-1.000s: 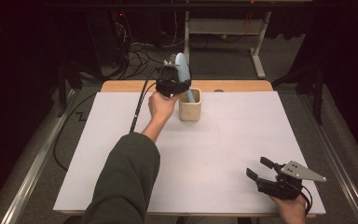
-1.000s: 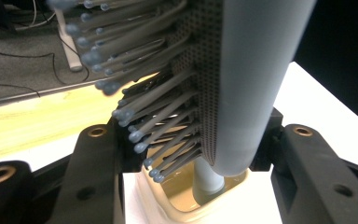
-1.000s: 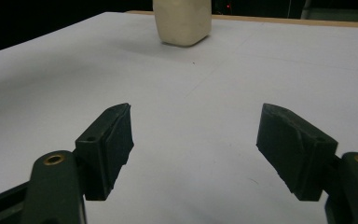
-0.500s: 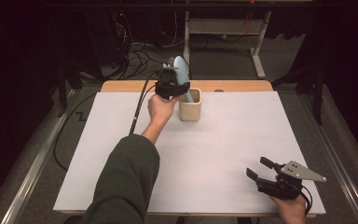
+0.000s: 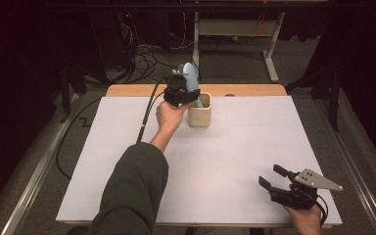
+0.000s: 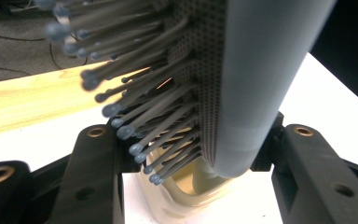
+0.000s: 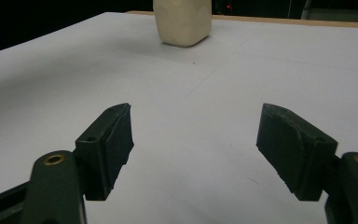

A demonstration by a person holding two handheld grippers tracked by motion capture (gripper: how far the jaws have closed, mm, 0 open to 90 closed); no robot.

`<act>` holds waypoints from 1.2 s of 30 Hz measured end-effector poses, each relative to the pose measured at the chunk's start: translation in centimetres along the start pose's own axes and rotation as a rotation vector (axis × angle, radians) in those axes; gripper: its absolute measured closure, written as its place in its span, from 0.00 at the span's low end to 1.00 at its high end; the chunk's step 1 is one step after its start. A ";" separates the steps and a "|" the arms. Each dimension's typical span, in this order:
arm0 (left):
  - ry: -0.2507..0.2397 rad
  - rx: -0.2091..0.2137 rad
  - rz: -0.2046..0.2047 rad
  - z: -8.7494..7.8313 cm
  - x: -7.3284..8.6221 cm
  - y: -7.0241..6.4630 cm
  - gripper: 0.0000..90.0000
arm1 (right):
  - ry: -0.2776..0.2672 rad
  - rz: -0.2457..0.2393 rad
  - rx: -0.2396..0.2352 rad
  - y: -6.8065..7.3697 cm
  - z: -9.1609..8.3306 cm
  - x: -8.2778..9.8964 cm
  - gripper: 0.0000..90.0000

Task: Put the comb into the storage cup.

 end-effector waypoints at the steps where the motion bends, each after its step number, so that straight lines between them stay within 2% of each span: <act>1: 0.002 0.001 -0.002 0.0 0.1 0.0 0.57 | 0.001 0.001 0.000 0.0 0.0 0.0 0.30; 36: 0.044 -0.004 0.015 1.0 1.1 -0.3 0.57 | 0.004 0.000 -0.003 0.0 0.0 0.0 0.30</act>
Point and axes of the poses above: each handheld gripper's, and its own axes: z roughly forward along the jaws, x roughly out of its underside, y roughly to its left, the point moved 2 cm from there along z, roughly forward along the jaws, and after that the axes turned 12 degrees about z, right-handed, at the moved point
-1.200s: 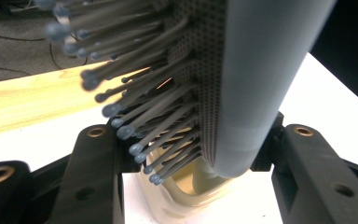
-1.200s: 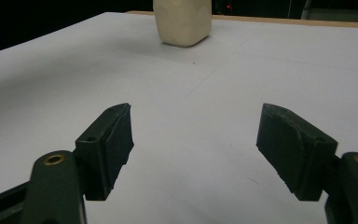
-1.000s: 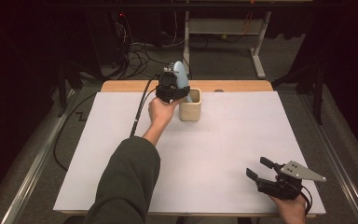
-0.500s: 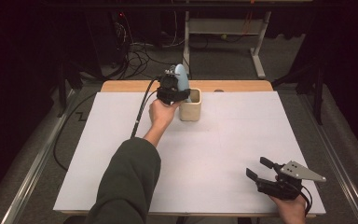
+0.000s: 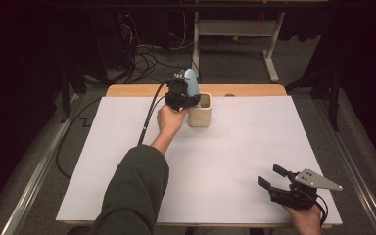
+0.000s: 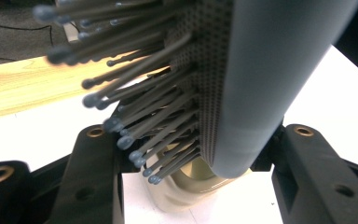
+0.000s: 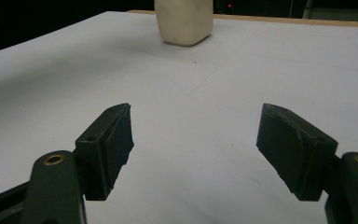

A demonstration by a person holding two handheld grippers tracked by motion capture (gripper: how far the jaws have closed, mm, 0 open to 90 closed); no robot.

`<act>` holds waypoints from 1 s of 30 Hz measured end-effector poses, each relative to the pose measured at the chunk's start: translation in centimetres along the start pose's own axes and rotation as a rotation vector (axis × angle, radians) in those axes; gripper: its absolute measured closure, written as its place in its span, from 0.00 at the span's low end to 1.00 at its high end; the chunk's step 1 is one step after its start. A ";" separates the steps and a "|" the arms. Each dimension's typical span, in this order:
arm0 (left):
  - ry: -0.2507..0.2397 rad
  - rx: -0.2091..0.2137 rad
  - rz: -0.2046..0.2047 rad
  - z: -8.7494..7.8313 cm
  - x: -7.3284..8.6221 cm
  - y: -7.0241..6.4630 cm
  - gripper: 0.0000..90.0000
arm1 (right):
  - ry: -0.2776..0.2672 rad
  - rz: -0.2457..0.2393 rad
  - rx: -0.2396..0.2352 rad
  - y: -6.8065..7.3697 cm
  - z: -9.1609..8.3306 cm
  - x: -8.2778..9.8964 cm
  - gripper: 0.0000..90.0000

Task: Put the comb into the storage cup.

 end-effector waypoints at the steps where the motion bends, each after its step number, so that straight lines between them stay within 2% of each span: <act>1: 0.002 -0.001 0.002 0.0 0.0 0.0 0.57 | 0.000 0.000 0.000 0.0 0.0 0.0 0.30; 16: 0.017 0.001 0.026 0.1 0.4 -0.2 0.56 | 0.001 -0.002 0.000 0.0 0.0 0.0 0.30; 21: 0.023 -0.010 0.058 0.0 0.4 -0.4 0.55 | 0.006 0.000 0.000 0.0 0.0 0.0 0.30; 30: 0.034 -0.022 0.072 -0.2 0.4 -0.4 0.51 | 0.008 -0.001 0.001 0.0 0.1 0.0 0.31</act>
Point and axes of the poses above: each handheld gripper's, and its own axes: z roughly forward along the jaws, x roughly out of its underside, y roughly to its left, the point moved 2 cm from there along z, roughly forward along the jaws, and after that the axes turned 12 degrees about z, right-handed, at the moved point
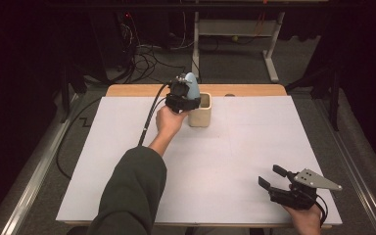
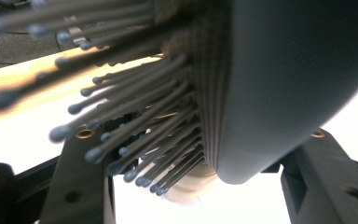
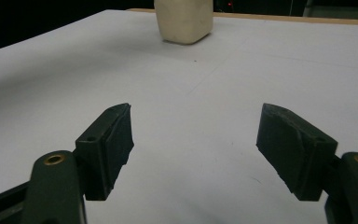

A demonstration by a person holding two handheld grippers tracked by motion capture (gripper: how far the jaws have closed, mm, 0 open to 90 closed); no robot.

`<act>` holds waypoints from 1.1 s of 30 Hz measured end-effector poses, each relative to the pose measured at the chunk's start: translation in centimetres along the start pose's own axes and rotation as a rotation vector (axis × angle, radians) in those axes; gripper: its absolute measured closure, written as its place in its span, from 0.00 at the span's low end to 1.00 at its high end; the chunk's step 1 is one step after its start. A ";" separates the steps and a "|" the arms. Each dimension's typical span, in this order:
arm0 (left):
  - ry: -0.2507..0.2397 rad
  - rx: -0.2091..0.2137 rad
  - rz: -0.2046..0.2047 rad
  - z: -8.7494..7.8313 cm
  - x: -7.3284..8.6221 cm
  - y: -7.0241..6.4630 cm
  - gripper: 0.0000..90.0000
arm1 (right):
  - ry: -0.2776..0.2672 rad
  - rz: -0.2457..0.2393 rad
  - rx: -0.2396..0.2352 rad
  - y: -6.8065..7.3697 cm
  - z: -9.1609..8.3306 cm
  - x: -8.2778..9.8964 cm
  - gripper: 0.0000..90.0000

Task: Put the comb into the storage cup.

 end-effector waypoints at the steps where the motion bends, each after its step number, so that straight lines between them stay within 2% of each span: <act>1: 0.001 0.000 -0.001 0.0 0.0 0.0 0.50 | -0.002 0.000 0.000 0.0 0.0 0.0 0.30; 5: 0.006 -0.001 0.003 -0.2 0.0 0.1 0.45 | -0.002 0.001 0.000 0.0 0.0 0.0 0.31; 11: -0.012 -0.009 0.012 -0.6 -0.1 0.1 0.37 | -0.002 0.001 0.000 0.1 0.0 0.0 0.31; 20: -0.019 -0.014 0.006 -1.0 0.4 0.6 0.33 | 0.000 -0.001 0.001 0.1 0.0 0.0 0.31; 25: -0.045 0.006 -0.014 -1.6 0.6 0.8 0.32 | 0.004 -0.003 0.005 0.1 0.1 0.0 0.31; 33: -0.044 0.013 0.001 -2.3 0.7 0.8 0.32 | -0.002 0.000 0.006 0.1 0.1 -0.1 0.31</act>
Point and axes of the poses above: each handheld gripper's, and its own axes: z roughly forward along the jaws, x roughly out of its underside, y roughly to its left, the point moved 2 cm from there along z, roughly forward along the jaws, and after that the axes turned 12 degrees about z, right-handed, at the moved point
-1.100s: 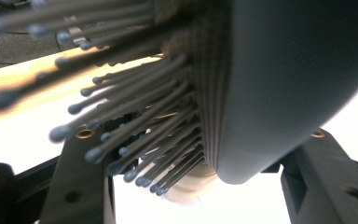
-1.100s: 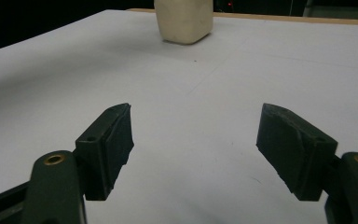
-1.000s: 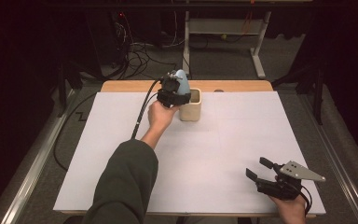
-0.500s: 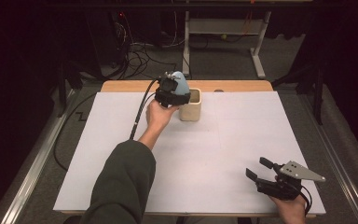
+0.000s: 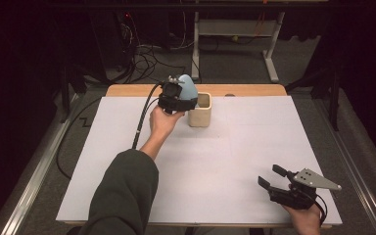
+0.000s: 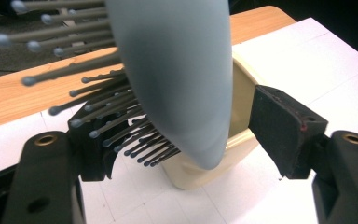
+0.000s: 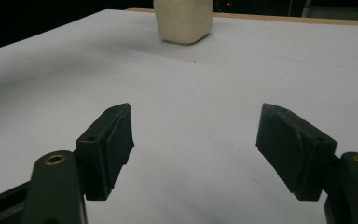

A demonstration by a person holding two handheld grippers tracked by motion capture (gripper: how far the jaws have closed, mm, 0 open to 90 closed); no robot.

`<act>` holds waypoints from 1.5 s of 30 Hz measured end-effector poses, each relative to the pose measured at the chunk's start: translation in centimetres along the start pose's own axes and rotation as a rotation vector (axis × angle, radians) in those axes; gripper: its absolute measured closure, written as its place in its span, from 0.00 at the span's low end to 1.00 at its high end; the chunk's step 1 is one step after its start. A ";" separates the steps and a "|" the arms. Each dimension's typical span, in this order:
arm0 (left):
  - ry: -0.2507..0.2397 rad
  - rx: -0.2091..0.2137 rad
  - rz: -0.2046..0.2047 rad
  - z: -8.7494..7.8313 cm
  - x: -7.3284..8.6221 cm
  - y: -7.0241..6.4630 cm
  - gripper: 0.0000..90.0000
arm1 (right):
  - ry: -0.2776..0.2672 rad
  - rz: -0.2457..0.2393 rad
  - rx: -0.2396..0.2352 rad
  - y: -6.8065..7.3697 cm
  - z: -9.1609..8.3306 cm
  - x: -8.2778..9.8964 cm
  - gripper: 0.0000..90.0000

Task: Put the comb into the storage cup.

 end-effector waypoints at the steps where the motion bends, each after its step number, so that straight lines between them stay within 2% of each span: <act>1: 0.001 0.000 0.001 -0.1 0.0 0.0 0.32 | 0.001 0.000 0.000 0.0 0.0 0.0 0.31; 14: -0.013 -0.007 0.012 -1.5 0.6 0.1 0.35 | -0.005 -0.003 0.015 -0.1 -0.1 0.0 0.31; 24: -0.029 -0.009 0.008 -2.1 0.7 0.2 0.35 | -0.013 -0.005 0.015 0.0 -0.5 0.1 0.31; 32: -0.035 -0.007 0.025 -2.9 0.9 0.3 0.36 | -0.010 -0.007 0.014 0.1 -0.4 0.1 0.31; 45: -0.047 -0.010 0.030 -4.3 1.7 0.8 0.36 | -0.008 -0.004 0.012 0.1 -0.4 0.1 0.31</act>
Point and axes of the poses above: each handheld gripper's, and its own axes: z roughly forward along the jaws, x roughly out of its underside, y roughly to its left, the point moved 2 cm from there along z, roughly forward along the jaws, and after that the axes turned 12 degrees about z, right-handed, at the moved point
